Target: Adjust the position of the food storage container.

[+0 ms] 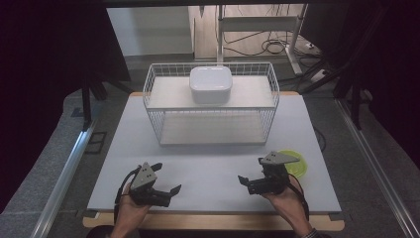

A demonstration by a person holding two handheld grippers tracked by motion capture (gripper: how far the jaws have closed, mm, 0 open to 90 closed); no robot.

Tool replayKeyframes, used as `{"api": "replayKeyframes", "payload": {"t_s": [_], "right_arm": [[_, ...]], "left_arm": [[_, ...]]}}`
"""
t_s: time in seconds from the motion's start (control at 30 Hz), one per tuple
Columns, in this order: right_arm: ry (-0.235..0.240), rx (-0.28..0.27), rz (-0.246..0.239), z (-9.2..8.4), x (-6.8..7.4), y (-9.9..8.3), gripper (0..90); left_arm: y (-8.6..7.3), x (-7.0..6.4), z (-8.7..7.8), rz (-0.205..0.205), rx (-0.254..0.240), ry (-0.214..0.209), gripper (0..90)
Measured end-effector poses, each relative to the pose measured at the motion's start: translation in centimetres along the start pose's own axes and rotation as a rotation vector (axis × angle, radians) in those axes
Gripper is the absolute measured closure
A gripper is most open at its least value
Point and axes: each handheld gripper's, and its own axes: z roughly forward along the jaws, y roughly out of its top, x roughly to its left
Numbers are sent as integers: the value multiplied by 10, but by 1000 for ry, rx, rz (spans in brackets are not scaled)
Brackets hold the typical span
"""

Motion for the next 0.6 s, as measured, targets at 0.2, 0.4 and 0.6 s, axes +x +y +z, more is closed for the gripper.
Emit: {"api": "replayKeyframes", "payload": {"t_s": [0.2,0.4,0.6], "right_arm": [[-82,-5,29,-12,-17,2,179],[-166,-11,70,-33,-42,1,458],[-248,-8,133,-51,-72,-5,665]], "left_arm": [[0,-2,3,12,9,0,21],[-2,-1,4,11,16,1,23],[-2,0,5,5,22,-1,24]]}}
